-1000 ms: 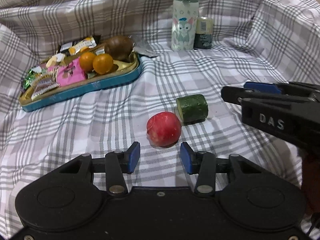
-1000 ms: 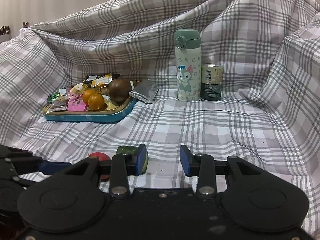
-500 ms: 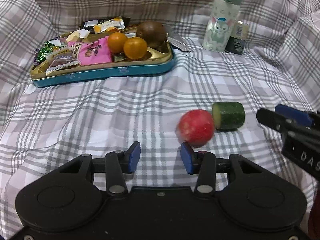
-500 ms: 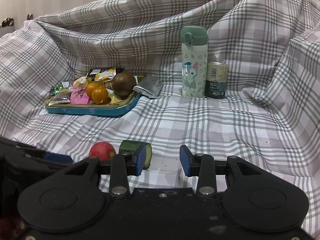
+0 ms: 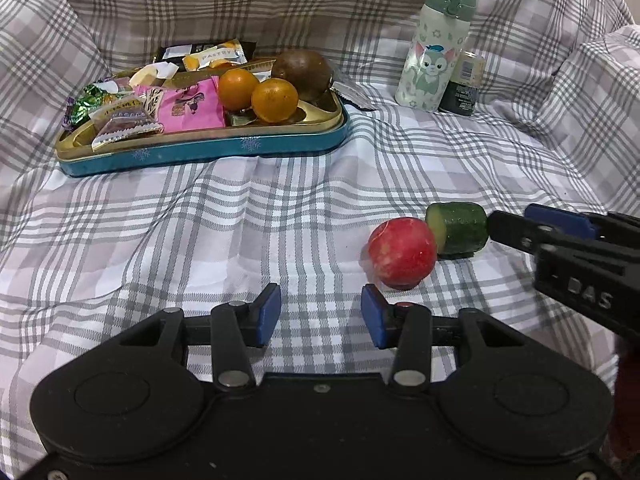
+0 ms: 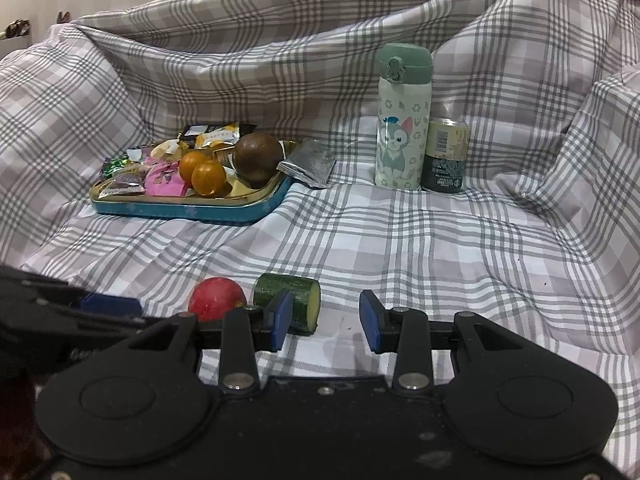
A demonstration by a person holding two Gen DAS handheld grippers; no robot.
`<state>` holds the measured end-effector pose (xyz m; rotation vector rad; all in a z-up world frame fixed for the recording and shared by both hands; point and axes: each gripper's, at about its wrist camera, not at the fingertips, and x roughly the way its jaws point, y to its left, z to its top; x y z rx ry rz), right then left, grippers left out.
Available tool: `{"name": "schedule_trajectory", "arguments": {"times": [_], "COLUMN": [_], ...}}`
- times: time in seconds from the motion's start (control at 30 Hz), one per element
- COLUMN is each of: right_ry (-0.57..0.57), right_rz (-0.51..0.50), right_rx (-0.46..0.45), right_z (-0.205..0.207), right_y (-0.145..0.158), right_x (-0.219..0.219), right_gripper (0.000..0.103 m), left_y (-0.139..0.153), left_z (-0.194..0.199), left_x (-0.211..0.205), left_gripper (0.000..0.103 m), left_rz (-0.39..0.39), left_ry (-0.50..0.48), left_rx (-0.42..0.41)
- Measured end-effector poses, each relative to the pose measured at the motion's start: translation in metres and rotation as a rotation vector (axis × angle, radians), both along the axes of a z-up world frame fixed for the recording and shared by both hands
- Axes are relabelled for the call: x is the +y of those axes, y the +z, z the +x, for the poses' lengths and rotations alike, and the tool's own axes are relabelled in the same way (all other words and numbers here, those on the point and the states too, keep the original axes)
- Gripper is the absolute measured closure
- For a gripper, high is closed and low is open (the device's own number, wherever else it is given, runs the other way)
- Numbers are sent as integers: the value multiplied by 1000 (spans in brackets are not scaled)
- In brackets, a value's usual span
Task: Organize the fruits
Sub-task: 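Move the left tool to the red radish while the right tool approaches the cucumber piece, then close the left tool on the radish while the right tool grasps the cucumber piece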
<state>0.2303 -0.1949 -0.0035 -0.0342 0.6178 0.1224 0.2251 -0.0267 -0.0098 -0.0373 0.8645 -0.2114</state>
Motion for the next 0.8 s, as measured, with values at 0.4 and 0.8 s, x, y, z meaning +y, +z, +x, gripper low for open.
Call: {"name": "schedule_trajectory", "arguments": {"times": [0.4, 0.8], "right_ry": [-6, -25], "right_rz": [-73, -127], "right_rx": [19, 65], "right_z": [21, 29], "right_y": [-2, -14], "right_x": [41, 48], "right_gripper": [63, 62], "left_y": [1, 3], "left_z": [-1, -3], "left_x": [8, 8], "left_gripper": [51, 51], "left_rz": [-27, -38], "left_ry": [25, 17], "left_rx": [-3, -14]}}
